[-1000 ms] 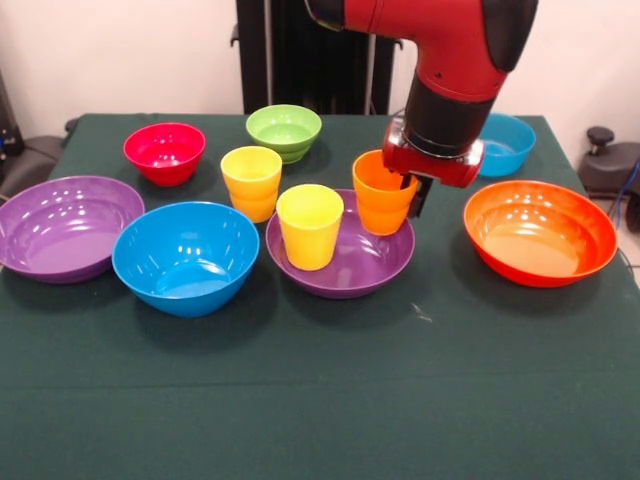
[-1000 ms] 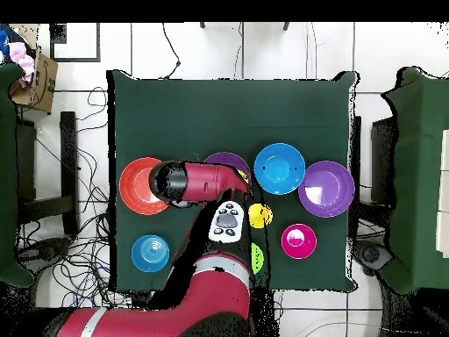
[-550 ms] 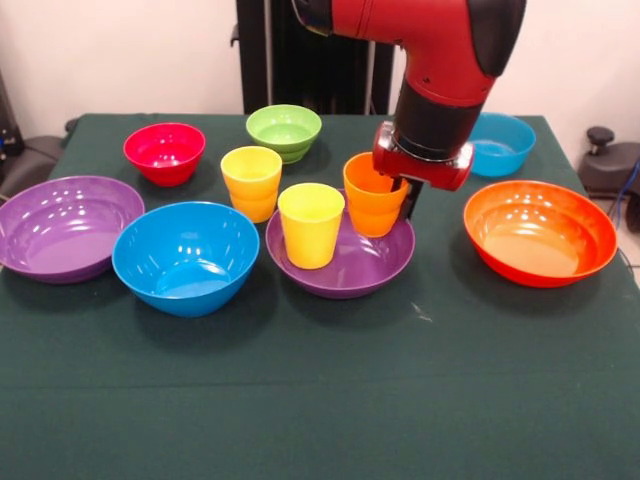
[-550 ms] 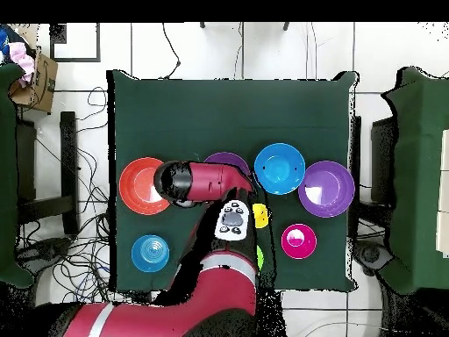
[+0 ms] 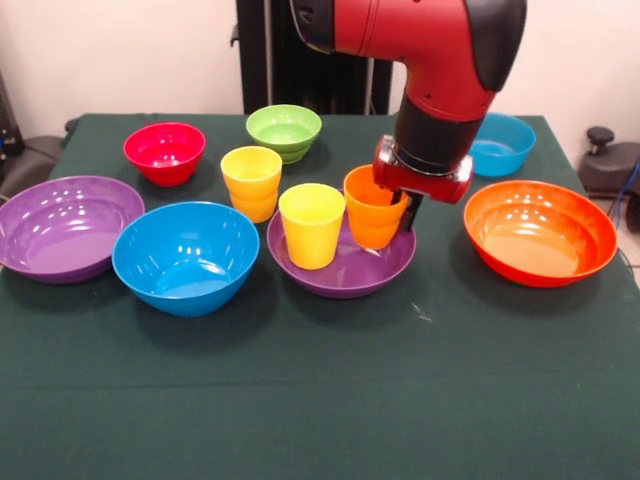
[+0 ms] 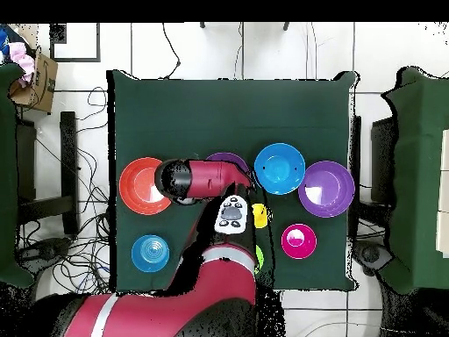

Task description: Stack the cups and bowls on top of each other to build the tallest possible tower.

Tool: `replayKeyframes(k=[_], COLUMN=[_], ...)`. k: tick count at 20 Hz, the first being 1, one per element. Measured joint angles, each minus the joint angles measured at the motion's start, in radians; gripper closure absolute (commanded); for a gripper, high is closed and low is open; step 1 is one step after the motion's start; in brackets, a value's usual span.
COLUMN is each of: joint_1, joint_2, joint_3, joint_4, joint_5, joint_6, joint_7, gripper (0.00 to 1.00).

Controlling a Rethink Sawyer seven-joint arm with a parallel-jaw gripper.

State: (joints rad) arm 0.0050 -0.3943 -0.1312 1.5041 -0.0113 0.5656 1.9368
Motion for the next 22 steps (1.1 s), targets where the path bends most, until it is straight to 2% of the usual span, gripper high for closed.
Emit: replayKeyframes(k=[14,20,21,22], joint_1=[-0.002,-0.005,-0.008,-0.009], joint_2=[0.047,0.046,0.046,0.045], joint_3=[0.003,0.005,0.006,0.005], joint_4=[-0.024,-0.024,-0.025,-0.025], joint_5=[-0.019,-0.019,-0.019,-0.019], joint_6=[-0.086,-0.092,-0.092,-0.092], joint_7=[0.0,0.0,0.0,0.0], gripper=[1.0,1.0,0.0,0.0])
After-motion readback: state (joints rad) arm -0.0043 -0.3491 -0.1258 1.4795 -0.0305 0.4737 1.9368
